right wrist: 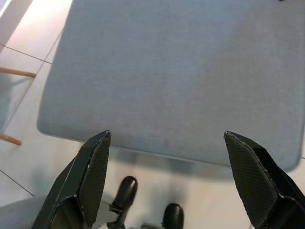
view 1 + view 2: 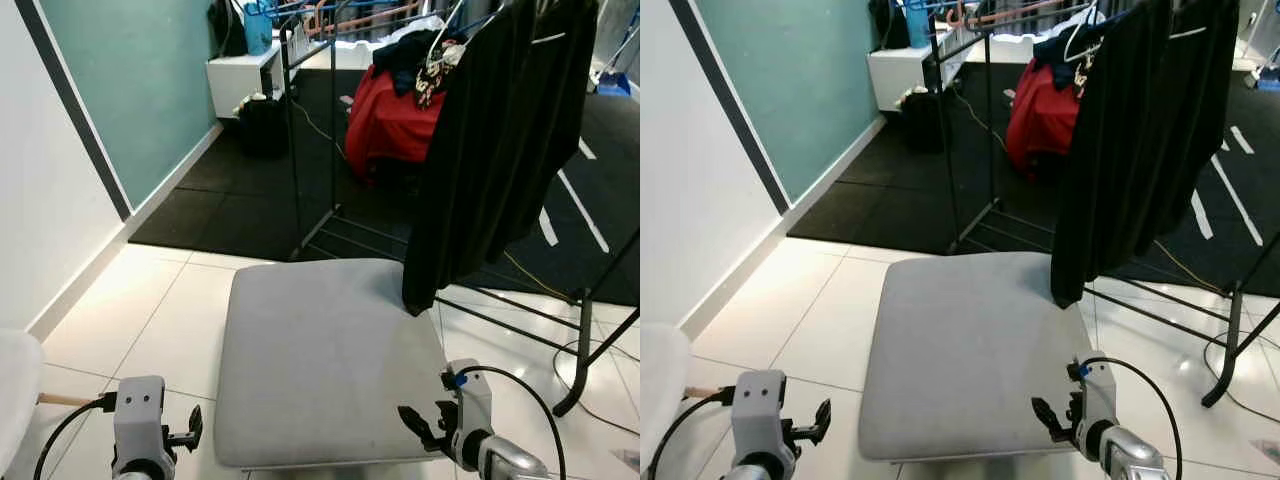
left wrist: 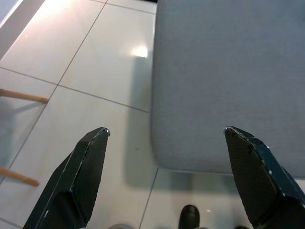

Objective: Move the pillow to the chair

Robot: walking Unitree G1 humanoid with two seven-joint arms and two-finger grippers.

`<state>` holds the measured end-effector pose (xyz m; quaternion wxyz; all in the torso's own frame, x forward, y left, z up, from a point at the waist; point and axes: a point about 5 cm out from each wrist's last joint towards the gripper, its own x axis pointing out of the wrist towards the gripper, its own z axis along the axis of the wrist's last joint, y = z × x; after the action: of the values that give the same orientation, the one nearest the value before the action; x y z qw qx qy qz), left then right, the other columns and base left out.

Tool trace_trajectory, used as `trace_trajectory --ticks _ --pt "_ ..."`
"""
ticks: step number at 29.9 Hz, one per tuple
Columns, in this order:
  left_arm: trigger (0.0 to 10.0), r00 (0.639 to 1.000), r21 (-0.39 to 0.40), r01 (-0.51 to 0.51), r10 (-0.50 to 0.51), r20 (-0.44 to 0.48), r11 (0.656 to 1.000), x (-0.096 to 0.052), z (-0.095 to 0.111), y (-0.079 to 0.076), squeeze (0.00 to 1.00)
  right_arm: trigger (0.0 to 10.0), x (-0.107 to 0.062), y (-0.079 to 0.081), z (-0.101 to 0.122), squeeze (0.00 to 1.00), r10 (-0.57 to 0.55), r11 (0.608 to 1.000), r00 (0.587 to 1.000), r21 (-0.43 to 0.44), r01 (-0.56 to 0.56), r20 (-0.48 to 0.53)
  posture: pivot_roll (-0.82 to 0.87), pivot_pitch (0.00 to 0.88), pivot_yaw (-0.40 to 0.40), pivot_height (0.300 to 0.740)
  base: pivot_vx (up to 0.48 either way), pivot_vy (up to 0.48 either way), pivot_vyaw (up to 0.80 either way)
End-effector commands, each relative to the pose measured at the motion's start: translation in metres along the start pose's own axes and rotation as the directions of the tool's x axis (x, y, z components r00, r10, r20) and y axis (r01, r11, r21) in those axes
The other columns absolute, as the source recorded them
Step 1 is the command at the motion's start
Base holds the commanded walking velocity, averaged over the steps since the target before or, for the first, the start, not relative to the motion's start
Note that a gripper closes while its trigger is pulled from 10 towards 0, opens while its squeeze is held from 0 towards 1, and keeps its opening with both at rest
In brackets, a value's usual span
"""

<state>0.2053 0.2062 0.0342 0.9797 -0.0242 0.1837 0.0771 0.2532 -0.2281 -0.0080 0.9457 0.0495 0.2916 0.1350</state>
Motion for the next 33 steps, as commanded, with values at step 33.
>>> trace_trajectory --ticks 33 --pt "10.0 0.989 0.002 0.017 -0.017 0.145 1.000 0.015 0.048 0.003 0.00 10.0 0.016 -0.002 0.071 0.00 0.038 0.998 0.996 0.048 -0.041 0.081 -0.15 0.099 0.000 0.690 0.000 0.000 0.00"
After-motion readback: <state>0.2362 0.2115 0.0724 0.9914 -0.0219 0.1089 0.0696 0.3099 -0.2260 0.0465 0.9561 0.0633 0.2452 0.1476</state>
